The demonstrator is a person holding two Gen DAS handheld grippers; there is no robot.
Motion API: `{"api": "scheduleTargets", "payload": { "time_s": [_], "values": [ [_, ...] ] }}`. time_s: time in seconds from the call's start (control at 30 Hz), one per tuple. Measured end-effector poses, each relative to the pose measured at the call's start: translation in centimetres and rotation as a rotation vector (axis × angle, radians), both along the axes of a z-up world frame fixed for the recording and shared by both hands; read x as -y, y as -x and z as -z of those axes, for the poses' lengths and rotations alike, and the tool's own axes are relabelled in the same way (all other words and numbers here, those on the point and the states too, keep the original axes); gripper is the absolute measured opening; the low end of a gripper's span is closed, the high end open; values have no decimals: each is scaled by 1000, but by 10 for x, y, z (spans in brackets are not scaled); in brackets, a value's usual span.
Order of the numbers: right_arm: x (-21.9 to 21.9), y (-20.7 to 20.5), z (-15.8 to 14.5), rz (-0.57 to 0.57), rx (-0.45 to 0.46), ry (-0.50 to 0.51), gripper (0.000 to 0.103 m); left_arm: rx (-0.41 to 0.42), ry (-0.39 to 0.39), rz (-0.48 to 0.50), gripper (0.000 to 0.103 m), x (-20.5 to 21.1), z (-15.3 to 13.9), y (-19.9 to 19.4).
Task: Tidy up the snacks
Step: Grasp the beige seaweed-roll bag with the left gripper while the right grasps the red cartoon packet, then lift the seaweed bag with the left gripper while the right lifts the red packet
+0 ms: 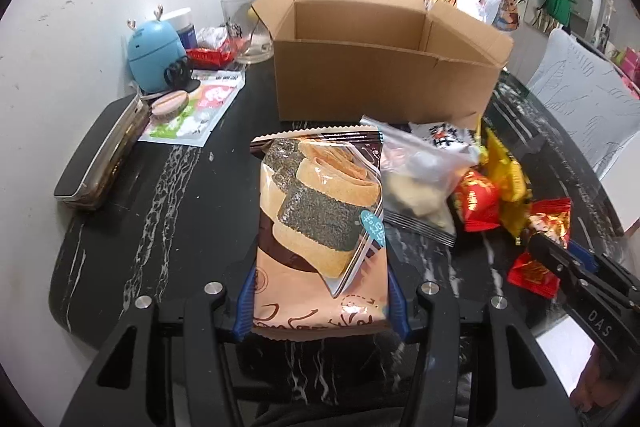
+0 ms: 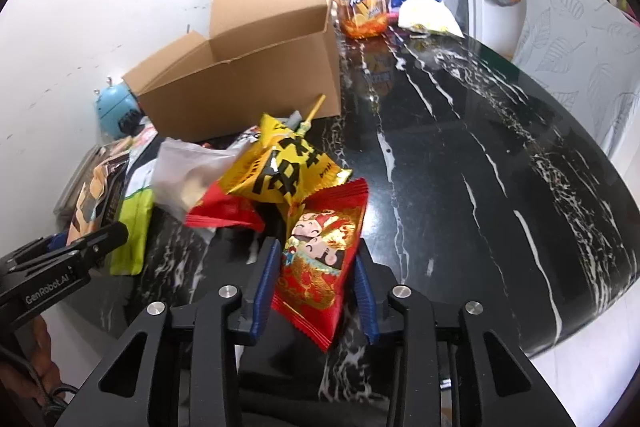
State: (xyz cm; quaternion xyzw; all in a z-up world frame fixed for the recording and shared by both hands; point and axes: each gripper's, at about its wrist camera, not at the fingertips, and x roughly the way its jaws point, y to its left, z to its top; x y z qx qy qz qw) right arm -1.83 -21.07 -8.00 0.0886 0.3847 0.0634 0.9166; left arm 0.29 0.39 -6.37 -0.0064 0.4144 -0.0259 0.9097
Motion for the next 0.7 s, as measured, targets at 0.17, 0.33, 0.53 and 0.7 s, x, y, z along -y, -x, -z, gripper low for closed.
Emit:
{"api": "scheduleTargets", "payload": {
  "time_s": [0.17,0.33,0.53,0.7],
  "values": [
    [0,15,-10,-5,37,-8,21,47,11,3,51,-1,-12,17],
    [2,15,-1,-8,25,-28,18,57,20,14,51,1,-12,26],
    [13,9,7,67,-17,-117,72,45,39,15,51,0,-7,34],
    [0,5,8,57,-16,-100,72,47,32,7,51,-1,-7,36]
  ]
}}
